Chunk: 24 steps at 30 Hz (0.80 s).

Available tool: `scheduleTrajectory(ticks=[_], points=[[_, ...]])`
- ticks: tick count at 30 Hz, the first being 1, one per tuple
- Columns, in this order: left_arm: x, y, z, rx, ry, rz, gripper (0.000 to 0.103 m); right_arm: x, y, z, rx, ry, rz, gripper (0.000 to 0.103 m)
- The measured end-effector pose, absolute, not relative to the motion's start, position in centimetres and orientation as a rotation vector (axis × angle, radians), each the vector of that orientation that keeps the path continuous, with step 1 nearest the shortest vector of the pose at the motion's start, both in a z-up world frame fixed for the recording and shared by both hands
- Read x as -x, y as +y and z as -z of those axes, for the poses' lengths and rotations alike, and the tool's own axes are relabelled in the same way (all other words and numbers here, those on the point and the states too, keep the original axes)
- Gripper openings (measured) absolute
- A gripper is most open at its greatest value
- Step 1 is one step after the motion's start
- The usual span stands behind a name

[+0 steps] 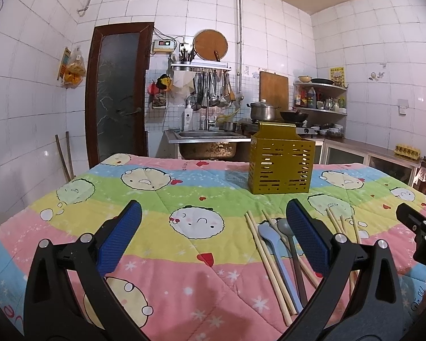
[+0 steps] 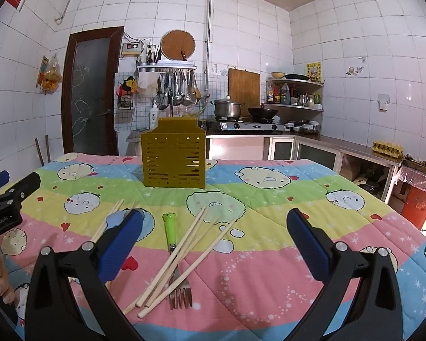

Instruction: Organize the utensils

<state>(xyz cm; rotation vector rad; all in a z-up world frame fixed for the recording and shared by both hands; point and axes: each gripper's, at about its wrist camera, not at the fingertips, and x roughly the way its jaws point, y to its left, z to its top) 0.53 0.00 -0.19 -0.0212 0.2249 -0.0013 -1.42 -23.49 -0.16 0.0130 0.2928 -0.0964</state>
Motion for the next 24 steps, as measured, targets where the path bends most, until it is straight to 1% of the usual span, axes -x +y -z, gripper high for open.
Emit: scheduleTrajectory(ticks=[5, 10, 14, 19, 20, 24], points=[[-0.7, -0.3, 0.1, 0.006, 0.242, 0.008, 0.098, 1.1, -23.3, 0.1, -0.008, 0.310, 0.102, 0.099], [-2.3, -0.5, 0.0, 0.010, 0.327, 0.050, 0.098, -0.2, -23.8, 0.1, -0.031, 0.360, 0.105, 0.099], [-4.3, -0.5, -0.5, 0.005, 0.381, 0.056, 0.098, -1.7, -24.1, -0.4, 0.009, 0.345, 0.183, 0.099], [-6.8, -0.6, -0.8, 0.012, 0.452, 0.075, 0.098, -4.0, -24.9, -0.1, -0.034, 0.440, 0.200, 0.099], [-7.3, -0.7, -0.7, 0.010, 0.471, 0.082, 0.098, -4.3, -24.9, -0.1, -0.022, 0.434, 0.205, 0.099], [-10.2, -1.3, 0.3, -0.021, 0.575, 0.107, 0.098, -6.8, -24.8, 0.8, -0.065, 0.511, 0.189, 0.099]])
